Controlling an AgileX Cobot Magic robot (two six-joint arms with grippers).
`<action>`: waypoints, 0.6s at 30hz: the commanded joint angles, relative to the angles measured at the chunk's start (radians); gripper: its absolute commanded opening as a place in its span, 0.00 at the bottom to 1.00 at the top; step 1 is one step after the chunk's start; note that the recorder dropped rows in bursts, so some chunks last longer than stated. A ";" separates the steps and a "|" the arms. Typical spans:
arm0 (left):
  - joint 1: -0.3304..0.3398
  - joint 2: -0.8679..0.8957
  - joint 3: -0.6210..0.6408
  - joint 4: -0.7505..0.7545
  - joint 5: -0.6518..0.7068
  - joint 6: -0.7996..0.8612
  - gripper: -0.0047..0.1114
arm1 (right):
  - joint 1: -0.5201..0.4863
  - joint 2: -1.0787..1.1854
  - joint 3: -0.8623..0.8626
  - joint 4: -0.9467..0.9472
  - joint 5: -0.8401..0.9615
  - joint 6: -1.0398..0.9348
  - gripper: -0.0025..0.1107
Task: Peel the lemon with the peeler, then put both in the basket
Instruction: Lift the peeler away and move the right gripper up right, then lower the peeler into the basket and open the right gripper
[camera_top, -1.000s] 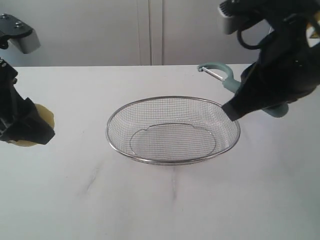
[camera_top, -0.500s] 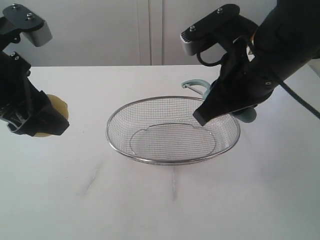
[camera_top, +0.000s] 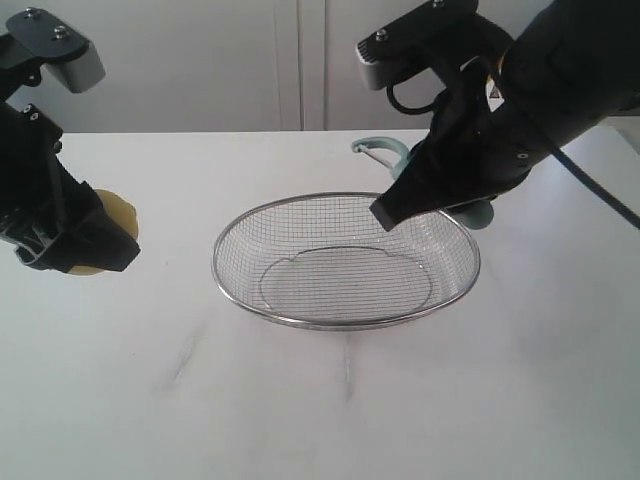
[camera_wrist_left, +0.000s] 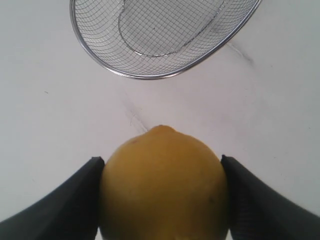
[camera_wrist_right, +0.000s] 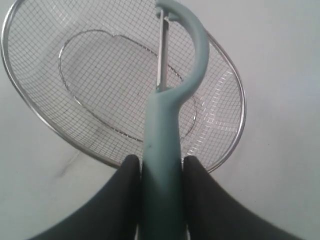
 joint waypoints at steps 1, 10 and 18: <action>-0.007 -0.009 -0.008 -0.017 0.013 -0.007 0.04 | -0.007 -0.003 -0.021 -0.039 -0.045 0.024 0.02; -0.007 -0.009 -0.008 -0.020 0.013 -0.007 0.04 | -0.105 -0.003 -0.021 -0.101 -0.194 0.084 0.02; -0.007 -0.009 -0.008 -0.025 0.009 -0.007 0.04 | -0.203 0.078 -0.021 -0.072 -0.223 0.080 0.02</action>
